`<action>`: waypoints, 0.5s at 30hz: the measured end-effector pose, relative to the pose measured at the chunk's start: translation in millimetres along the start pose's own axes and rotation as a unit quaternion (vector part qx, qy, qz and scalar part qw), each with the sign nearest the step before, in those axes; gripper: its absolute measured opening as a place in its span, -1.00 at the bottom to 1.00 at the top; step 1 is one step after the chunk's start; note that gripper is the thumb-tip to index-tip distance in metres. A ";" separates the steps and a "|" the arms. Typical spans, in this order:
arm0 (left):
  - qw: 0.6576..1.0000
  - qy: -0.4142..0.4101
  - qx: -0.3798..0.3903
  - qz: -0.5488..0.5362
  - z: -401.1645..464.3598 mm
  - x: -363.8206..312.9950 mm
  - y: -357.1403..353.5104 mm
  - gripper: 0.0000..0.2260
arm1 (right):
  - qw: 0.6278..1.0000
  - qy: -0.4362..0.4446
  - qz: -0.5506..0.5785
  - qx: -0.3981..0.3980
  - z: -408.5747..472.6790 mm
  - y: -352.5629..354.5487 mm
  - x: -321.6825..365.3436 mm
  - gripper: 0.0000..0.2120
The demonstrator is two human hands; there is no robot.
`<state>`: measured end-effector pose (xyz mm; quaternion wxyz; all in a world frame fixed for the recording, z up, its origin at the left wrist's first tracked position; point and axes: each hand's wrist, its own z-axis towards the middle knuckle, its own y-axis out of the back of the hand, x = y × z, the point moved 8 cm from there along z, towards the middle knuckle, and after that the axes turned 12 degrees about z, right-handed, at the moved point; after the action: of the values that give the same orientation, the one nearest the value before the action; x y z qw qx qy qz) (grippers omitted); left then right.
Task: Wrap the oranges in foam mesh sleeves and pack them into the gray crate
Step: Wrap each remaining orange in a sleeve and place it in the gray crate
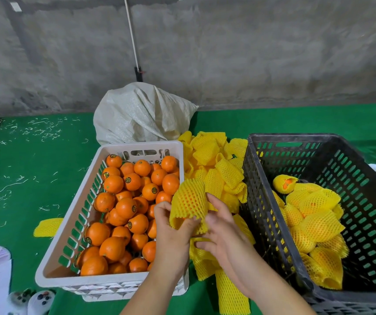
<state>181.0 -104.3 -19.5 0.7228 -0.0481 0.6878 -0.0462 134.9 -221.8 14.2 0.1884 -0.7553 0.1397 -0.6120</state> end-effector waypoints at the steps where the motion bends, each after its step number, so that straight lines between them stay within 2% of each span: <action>1: 0.997 -0.023 -0.001 0.071 0.3 -3.1 1.4 -0.56 | 0.997 -0.012 0.083 -0.001 1.5 0.8 -1.8 -0.39; 3: 0.975 -0.095 0.039 0.195 -2.2 -12.4 -4.7 -0.51 | 0.994 0.006 0.106 -0.033 3.1 5.6 0.8 -0.42; 6: 0.915 -0.213 0.166 0.301 -11.1 -20.8 -27.4 -0.52 | 0.986 0.057 0.092 -0.123 4.9 29.3 12.5 -0.48; 8: 0.887 -0.226 0.209 0.344 -5.0 -19.6 -25.9 -0.56 | 0.967 0.063 0.163 -0.185 2.9 55.8 25.6 -0.54; 9: 0.880 -0.223 0.190 0.373 4.3 -18.4 -15.7 -0.61 | 0.954 0.073 0.194 -0.215 -0.4 70.5 36.5 -0.56; 11: 0.865 -0.202 0.085 0.451 31.9 -12.2 19.3 -0.68 | 0.934 0.108 0.208 -0.271 -12.5 100.3 60.0 -0.59; 12: 0.842 -0.171 0.031 0.510 48.4 -6.2 39.3 -0.65 | 0.901 0.101 0.250 -0.339 -18.5 116.4 64.9 -0.61; 13: 0.804 -0.120 0.001 0.582 65.1 3.2 59.0 -0.58 | 0.874 0.113 0.284 -0.379 -26.2 131.6 74.2 -0.61; 15: 0.705 0.020 0.029 0.708 89.2 31.6 93.7 -0.40 | 0.843 0.197 0.334 -0.372 -31.3 152.5 90.3 -0.54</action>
<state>271.8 -15.2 -58.9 0.5301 0.4751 0.5322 0.4584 126.4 -400.9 29.1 0.0551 -0.5398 0.6350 -0.5498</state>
